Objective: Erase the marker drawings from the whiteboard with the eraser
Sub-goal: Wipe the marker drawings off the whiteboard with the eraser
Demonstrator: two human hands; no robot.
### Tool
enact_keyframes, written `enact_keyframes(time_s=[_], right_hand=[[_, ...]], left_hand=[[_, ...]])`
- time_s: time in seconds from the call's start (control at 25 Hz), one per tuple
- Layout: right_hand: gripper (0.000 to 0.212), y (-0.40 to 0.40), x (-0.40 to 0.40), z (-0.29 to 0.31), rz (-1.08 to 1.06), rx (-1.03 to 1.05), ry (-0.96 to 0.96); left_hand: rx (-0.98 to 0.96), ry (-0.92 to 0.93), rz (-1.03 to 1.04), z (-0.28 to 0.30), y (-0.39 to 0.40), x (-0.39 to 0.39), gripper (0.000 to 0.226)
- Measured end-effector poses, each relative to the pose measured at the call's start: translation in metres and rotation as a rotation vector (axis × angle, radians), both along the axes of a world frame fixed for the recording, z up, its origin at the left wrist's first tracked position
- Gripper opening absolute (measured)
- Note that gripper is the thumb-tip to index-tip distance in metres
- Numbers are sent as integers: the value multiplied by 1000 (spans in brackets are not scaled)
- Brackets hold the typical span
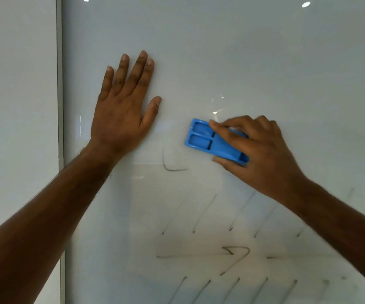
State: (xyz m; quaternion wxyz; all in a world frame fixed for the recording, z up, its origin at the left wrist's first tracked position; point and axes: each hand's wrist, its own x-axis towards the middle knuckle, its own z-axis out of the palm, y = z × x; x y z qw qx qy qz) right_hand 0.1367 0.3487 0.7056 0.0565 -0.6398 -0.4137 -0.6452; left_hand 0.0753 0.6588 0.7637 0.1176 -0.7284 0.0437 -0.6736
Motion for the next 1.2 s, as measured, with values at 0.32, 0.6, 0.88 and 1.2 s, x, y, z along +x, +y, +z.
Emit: enact_keyframes(time_s=[0.32, 0.6, 0.88, 1.2], right_hand=[[65, 33, -9, -51, -92, -239, -117], [63, -1, -2, -35, -115, -142, -96], [64, 85, -21, -29, -49, -103, -138], [59, 17, -3, -90, -53, -302, -218]], left_hand=[[5, 10, -24, -3, 4, -3, 70], [-23, 3, -25, -7, 2, -3, 69], [-12, 23, -38, -6, 4, -3, 68], [-11, 21, -31, -8, 5, -5, 68]])
